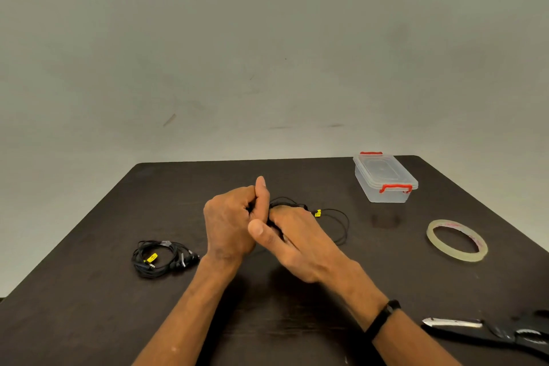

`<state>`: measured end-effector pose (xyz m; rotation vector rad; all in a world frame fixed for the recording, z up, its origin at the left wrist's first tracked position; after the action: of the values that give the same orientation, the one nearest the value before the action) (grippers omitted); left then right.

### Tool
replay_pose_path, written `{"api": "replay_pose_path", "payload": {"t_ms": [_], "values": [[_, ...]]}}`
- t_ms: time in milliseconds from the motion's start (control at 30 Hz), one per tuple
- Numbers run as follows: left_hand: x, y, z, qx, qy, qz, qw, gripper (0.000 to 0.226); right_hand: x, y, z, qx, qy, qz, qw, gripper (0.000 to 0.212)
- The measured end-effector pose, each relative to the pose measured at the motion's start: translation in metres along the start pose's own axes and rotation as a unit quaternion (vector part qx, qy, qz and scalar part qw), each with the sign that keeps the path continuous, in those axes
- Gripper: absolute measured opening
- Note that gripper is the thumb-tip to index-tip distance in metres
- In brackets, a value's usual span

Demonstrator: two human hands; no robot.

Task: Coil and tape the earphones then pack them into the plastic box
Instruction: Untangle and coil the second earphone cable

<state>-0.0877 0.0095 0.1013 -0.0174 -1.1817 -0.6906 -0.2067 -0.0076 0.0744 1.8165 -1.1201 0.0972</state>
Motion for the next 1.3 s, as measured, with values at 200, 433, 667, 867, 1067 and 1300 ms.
{"api": "replay_pose_path", "payload": {"t_ms": [200,433,667,867,1067,1300], "values": [[0.001,0.0,-0.004,-0.056,0.046,-0.004,0.997,0.065,-0.005,-0.035,0.013,0.466,-0.233,-0.13,0.843,0.086],[0.0,-0.011,-0.02,-0.106,0.118,-0.031,0.987,0.069,-0.009,-0.037,-0.001,0.671,-0.211,-0.219,0.676,0.094],[-0.019,-0.045,-0.034,-0.075,0.172,-0.189,0.964,0.056,0.003,-0.012,-0.001,0.806,-0.126,-0.155,0.556,0.119],[-0.038,-0.064,-0.017,-0.065,0.179,-0.267,0.945,0.03,0.008,0.008,0.019,0.799,-0.148,-0.014,0.583,0.118],[-0.041,-0.07,-0.005,0.008,0.138,-0.292,0.946,0.051,0.008,0.022,0.035,0.769,-0.16,0.089,0.613,0.12],[-0.035,-0.064,0.008,0.064,0.048,-0.297,0.952,0.061,0.007,0.03,0.051,0.596,-0.168,0.15,0.771,0.111]]}}
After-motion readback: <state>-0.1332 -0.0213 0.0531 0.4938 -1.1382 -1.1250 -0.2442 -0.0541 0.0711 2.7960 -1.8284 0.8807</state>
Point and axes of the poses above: each hand's wrist, its own x-axis towards the middle knuckle, its own y-axis out of the back of the hand, z = x × y, the point moved 8 cm from there along x, towards the middle knuckle, and after that the axes turned 1 degree about z, right-handed, at the moved point
